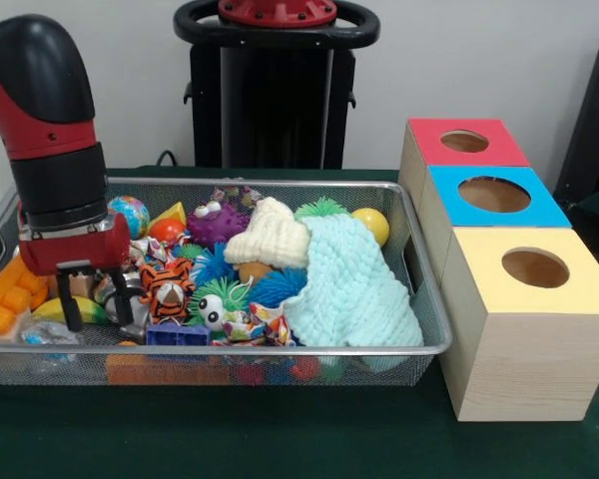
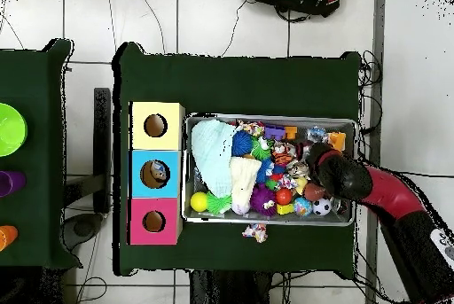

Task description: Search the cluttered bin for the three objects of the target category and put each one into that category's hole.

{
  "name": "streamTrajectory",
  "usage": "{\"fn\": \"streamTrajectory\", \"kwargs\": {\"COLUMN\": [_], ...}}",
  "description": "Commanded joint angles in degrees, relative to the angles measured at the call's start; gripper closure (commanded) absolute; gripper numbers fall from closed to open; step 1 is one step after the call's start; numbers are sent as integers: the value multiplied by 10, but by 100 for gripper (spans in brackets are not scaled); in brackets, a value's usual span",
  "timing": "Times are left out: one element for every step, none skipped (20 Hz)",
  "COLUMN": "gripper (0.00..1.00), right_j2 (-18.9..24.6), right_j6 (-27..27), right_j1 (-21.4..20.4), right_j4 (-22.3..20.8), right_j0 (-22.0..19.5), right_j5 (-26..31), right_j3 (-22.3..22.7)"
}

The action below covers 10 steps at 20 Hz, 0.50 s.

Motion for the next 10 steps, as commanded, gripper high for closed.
{"fn": "streamTrajectory", "kwargs": {"gripper": [0,0,0,0,0,0,0,0,0,0], "right_j2": [-1,-4,-6,-8,-8,-7,-6,-3,-2,-1], "right_j6": [-8,-2,4,12,17,19,17,13,11,10], "right_j1": [-37,-49,-61,-78,-96,-106,-112,-109,-104,-97], "right_j4": [-27,-24,-20,-14,-8,-2,2,4,3,2], "right_j0": [10,14,17,23,29,36,41,45,47,48], "right_j5": [18,21,24,31,39,48,54,58,57,53], "right_j3": [28,35,41,48,53,51,47,37,31,26]}}
